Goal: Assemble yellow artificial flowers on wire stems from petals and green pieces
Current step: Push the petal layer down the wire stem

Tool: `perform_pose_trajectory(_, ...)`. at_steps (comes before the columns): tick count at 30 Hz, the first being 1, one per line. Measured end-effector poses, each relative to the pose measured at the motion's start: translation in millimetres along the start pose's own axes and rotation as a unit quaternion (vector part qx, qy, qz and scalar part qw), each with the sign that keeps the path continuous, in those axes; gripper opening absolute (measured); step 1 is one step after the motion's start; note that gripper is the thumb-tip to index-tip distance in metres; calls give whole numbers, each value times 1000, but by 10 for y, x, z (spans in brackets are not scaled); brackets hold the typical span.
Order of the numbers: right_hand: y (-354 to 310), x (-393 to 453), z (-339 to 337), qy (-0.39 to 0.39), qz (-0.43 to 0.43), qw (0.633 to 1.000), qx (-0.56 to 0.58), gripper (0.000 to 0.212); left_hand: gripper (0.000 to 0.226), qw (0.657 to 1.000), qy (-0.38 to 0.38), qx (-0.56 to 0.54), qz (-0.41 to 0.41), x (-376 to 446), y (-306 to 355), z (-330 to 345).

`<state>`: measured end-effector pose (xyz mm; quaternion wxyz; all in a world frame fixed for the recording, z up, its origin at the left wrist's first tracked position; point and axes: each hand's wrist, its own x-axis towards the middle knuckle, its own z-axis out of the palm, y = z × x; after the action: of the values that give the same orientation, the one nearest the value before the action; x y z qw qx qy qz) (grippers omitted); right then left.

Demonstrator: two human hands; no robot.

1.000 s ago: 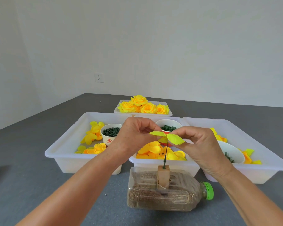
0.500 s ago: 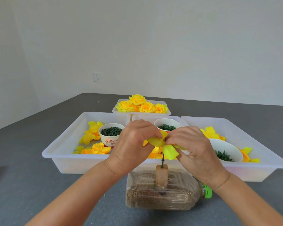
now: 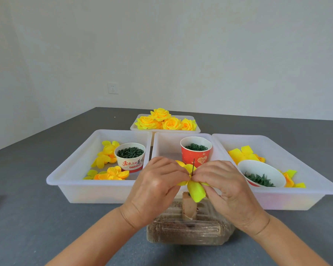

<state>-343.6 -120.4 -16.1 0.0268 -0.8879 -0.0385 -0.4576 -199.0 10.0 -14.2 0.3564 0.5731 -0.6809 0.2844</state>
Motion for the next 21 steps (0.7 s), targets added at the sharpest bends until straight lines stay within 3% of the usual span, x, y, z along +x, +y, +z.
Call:
perform_pose_trajectory(11, -10, -105, 48, 17, 4, 1000, -11, 13, 23, 998, 42, 40, 30, -81, 81, 99)
perform_pose_trajectory(21, -116, -182, 150, 78, 4, 994, -71, 19, 29, 991, 70, 84, 72, -151, 38, 164)
